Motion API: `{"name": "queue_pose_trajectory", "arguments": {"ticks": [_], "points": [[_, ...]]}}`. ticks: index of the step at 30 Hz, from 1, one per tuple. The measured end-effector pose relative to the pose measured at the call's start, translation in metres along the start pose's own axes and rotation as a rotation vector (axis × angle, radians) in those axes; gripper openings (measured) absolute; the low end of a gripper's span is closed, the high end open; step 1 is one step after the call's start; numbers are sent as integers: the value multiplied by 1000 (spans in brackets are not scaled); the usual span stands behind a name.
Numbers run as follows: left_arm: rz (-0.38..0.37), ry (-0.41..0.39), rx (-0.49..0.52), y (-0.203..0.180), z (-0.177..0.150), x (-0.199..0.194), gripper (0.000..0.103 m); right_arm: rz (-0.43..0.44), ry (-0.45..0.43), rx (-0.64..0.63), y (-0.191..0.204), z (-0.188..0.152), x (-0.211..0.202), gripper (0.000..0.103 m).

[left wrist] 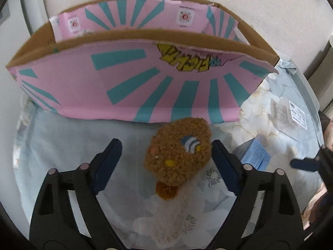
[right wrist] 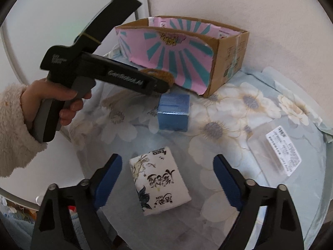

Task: Organize objects
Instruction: 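Grasp the brown plush toy with the left gripper while the right grasps the white tissue pack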

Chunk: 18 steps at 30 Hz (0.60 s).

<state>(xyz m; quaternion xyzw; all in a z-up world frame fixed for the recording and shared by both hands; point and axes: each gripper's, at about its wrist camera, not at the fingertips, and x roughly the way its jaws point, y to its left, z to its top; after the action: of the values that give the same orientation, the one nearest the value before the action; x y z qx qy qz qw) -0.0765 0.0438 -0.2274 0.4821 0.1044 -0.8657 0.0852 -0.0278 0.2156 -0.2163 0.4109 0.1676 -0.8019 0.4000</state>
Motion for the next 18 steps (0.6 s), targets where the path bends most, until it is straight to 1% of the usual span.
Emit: {"name": "queue_pose_trajectory", "arguments": {"ticks": [3,5,6,9,11,12,14,18], "points": [[0,1,5,-1,-2,4,82,4,1,-21,4,-4,3,74],[-11,8,12,-3,-3,6,73,2,5,-35,6,-7,4,71],[-15,12,15,-3,-4,8,73,2,7,-41,6,-8,5,68],[3,4,49,-8,-5,8,65,12,15,-57,8,-11,6,59],[-3,3,61,-10,-6,7,55,18,18,-70,10,-13,7,52],[-6,5,65,-10,-6,7,54,23,23,-75,11,-13,8,48],[-3,8,77,-11,-6,7,51,20,24,-77,11,-14,9,47],[0,10,84,-11,-7,6,49,25,27,-62,10,-13,9,47]]}}
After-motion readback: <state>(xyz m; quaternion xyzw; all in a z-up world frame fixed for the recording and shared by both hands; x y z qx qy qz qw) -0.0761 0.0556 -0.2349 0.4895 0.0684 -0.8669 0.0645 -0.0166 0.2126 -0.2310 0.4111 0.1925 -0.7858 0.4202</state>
